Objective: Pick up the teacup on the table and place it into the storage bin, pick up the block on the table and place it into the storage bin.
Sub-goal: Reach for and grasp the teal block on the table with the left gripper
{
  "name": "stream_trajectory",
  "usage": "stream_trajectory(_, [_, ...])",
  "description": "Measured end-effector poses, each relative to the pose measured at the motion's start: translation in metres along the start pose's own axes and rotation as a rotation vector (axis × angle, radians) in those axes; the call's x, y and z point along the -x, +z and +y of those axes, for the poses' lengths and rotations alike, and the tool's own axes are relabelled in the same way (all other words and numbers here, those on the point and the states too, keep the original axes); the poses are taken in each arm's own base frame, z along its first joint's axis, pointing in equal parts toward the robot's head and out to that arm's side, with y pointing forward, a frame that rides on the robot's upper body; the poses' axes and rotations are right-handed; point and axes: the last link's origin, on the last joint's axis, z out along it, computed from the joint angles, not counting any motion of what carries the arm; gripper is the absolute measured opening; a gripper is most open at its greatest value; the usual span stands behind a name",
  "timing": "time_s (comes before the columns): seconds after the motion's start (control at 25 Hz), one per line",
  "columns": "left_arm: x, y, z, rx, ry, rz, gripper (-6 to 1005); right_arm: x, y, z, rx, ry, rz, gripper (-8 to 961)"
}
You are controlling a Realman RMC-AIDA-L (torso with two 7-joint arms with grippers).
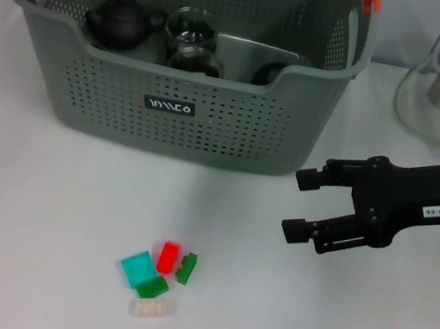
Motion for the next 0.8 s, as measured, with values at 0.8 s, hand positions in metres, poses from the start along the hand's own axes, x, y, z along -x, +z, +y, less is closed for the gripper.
stream_trajectory(0.8, [0.098,-0.028,0.092,0.526,0.4,-0.44,947,-0.009,0.0,-0.007,-0.01,0.048,-0.024,942])
